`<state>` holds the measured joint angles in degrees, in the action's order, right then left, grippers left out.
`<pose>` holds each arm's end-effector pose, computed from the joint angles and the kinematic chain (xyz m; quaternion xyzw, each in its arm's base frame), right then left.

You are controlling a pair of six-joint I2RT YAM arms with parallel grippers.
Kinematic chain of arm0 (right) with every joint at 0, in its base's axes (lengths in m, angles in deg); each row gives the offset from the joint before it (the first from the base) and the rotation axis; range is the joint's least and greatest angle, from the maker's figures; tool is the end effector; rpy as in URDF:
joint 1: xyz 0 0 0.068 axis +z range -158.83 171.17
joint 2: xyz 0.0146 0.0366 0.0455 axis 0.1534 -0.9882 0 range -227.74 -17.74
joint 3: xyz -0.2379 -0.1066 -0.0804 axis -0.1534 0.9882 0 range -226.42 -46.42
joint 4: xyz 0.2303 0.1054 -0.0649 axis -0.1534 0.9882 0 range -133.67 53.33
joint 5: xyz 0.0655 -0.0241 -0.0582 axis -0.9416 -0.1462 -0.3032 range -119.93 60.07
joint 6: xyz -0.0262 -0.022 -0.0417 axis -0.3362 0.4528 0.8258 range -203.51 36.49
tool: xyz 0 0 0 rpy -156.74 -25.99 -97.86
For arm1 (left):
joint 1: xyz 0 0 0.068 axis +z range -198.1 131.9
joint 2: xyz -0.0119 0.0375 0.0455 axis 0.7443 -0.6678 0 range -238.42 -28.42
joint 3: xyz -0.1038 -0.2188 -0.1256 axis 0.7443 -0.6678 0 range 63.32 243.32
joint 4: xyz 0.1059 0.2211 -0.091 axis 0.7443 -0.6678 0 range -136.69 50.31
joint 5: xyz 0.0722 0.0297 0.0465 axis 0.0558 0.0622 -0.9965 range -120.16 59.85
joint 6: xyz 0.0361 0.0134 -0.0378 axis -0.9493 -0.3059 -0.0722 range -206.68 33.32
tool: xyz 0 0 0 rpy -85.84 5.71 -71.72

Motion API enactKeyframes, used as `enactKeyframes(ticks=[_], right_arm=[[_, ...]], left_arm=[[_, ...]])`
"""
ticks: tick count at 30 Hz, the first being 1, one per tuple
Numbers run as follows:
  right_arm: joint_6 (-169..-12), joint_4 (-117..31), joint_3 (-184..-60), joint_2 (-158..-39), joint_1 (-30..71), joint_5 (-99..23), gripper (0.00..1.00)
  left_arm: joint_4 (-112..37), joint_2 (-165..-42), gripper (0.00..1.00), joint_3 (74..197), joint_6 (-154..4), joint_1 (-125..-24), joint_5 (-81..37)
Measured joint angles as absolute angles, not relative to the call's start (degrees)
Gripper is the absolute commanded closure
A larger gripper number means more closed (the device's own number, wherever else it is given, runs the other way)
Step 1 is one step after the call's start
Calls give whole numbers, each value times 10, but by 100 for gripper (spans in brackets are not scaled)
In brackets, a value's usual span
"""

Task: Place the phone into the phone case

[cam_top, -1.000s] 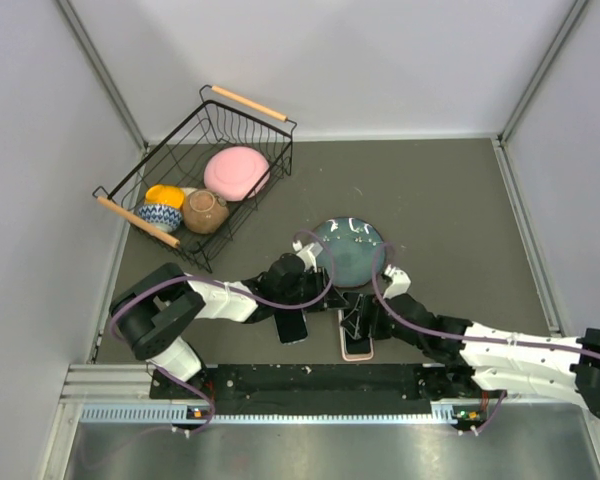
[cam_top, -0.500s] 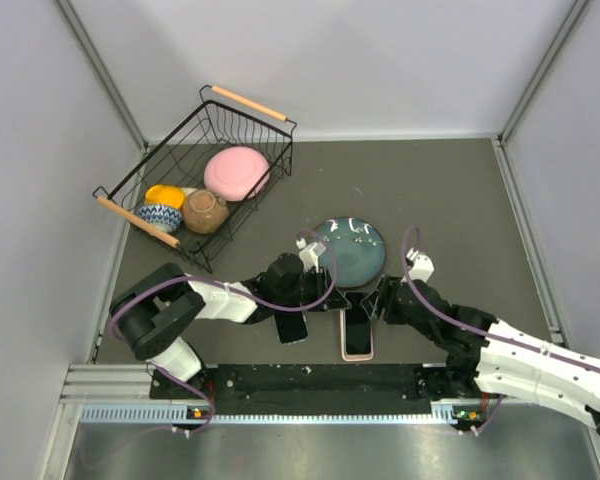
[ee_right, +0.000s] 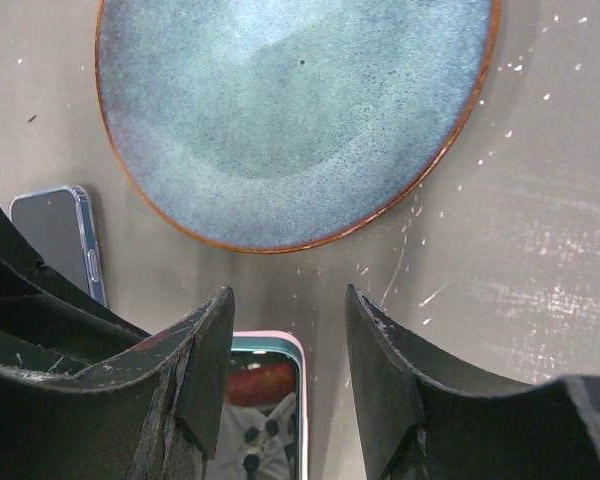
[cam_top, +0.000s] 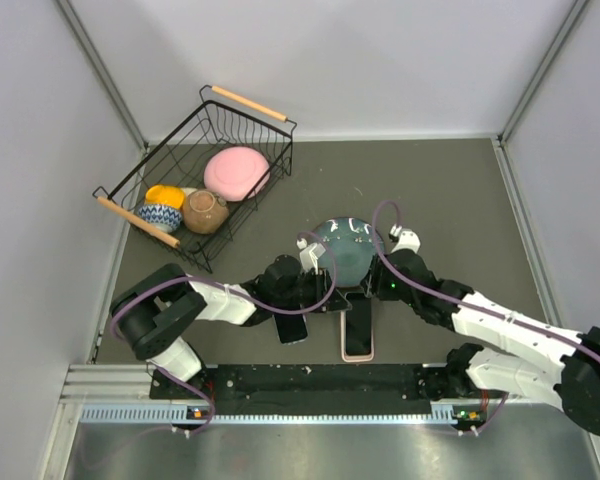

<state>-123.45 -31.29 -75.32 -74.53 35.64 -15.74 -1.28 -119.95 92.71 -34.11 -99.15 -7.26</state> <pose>0.1508 0.1359 0.2027 0.0164 0.9017 0.1973 0.3844 0.1730 -0.2361 0.1458 0.0975 0.8221 -0.5238 0.2006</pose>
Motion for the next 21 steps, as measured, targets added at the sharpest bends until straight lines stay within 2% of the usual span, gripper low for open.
enactKeyframes(ticks=[9, 21], right_arm=[[-1222, -362, -746, -793, 356, -202, 54], [-1245, -385, -676, -722, 355, -228, 54]], left_arm=[[14, -1217, 61, 921, -343, -992, -54], [39, -1232, 60, 916, -343, -1001, -35]])
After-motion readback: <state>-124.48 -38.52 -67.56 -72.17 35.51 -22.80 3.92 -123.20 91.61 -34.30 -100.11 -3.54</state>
